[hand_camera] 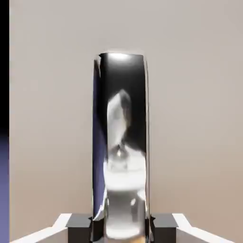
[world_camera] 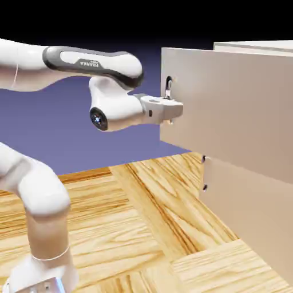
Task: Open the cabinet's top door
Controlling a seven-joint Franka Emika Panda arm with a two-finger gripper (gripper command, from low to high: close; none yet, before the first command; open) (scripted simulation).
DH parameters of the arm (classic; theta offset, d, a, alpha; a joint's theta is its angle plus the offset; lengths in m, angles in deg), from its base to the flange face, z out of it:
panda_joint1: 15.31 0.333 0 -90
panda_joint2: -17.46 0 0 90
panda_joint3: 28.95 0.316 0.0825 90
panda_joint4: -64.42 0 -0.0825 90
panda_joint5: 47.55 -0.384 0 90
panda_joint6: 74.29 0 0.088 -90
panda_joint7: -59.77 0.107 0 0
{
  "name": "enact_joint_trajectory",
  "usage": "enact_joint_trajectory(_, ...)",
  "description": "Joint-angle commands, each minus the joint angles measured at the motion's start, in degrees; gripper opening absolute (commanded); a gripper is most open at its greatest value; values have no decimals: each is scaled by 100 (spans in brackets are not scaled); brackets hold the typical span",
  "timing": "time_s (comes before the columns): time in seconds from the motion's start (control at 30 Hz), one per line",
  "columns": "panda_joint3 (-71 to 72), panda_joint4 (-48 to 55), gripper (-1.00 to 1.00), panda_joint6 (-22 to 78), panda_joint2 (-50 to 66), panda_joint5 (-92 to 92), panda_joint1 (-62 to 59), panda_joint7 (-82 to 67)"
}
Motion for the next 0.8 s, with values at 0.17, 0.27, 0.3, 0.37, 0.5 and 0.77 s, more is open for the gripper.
enact_joint_trajectory(0.17, -971, -540, -100, -477, -1048, 1497, 993, 709)
enact_joint_trajectory(0.27, -1423, -743, -100, -879, -1611, 2243, 1541, 1043)
enact_joint_trajectory(0.3, -1572, -798, -100, -1052, -1807, 2481, 1749, 1137)
enact_joint_trajectory(0.37, -1823, -912, -100, -1374, -2173, 2978, 2120, 1385)
enact_joint_trajectory(0.5, -1955, -1170, -100, -1577, -2589, 3974, 2327, 2229)
enact_joint_trajectory(0.77, -1802, -1729, -100, -901, -3005, 5872, 1602, 4218)
